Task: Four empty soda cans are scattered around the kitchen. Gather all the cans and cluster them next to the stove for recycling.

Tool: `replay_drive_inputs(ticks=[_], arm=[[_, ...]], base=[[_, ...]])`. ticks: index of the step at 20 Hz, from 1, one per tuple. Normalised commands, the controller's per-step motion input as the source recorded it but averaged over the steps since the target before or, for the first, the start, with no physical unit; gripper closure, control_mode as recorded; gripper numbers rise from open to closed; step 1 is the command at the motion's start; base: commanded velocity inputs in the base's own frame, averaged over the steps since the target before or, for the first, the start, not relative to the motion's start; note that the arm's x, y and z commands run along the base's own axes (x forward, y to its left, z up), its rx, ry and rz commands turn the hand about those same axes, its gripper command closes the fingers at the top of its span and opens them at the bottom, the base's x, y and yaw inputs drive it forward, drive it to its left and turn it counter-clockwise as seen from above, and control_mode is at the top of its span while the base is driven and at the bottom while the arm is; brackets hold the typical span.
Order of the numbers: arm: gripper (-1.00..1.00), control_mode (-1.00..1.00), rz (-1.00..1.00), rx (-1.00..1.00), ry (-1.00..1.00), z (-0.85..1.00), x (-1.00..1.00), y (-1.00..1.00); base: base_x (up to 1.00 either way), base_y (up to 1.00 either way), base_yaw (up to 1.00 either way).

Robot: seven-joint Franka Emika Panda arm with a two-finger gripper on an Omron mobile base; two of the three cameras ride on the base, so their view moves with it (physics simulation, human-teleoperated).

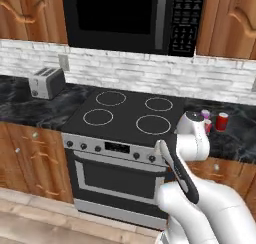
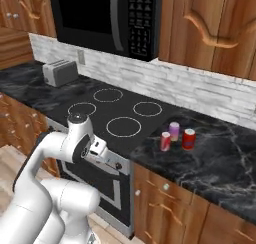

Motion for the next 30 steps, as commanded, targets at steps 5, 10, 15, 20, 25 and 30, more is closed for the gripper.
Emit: replay_drive_inputs(ticks=[5,10,15,20,25,30], arm=[[-1.0,1.0,0.0,0.0,0.0,0.0,0.0,0.0],[-1.0,1.0,0.0,0.0,0.0,0.0,0.0,0.0],[-1.0,1.0,0.0,0.0,0.0,0.0,0.0,0.0],[-1.0,1.0,0.0,0.0,0.0,0.0,0.0,0.0],[-1.0,1.0,0.0,0.0,0.0,0.0,0.0,0.0],[-1.0,1.0,0.0,0.0,0.0,0.0,0.0,0.0]], base=[[-0.07,0.24,0.86],[-0.07,0.26,0.83],[0.07,0.21,0.71],[0.29,0.16,0.53],[0.5,0.12,0.33],[0.57,0.11,0.2]])
